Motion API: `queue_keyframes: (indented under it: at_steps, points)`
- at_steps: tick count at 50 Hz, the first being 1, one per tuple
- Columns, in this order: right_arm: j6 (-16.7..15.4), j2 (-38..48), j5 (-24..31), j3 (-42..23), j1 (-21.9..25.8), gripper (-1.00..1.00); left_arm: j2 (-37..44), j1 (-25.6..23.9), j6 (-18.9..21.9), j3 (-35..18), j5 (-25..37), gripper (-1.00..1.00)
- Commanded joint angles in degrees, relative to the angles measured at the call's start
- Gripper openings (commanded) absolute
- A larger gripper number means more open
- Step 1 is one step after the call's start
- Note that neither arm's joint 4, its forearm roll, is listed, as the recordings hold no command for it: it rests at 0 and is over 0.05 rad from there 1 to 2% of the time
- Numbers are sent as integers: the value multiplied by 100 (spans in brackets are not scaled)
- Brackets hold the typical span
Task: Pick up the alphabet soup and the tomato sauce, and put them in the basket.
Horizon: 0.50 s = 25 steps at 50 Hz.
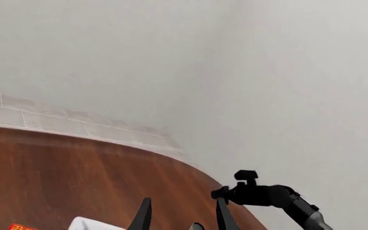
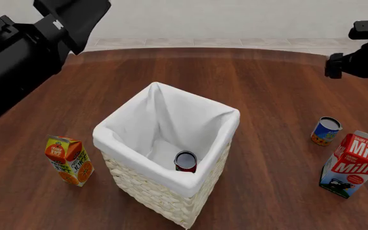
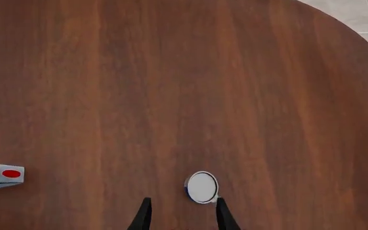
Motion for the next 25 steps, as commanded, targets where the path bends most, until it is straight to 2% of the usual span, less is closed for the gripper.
queue_keyframes:
  at_steps: [1,9,25]
  points:
    - [35,335,92,-170,-181,100,24,11,-28,65,-71,100]
    - [58,731,119,-372,-365,100,53,16,-49,105,-118,100]
    - [181,1115,116,-462,-433,100,42,25,-69,171,-170,100]
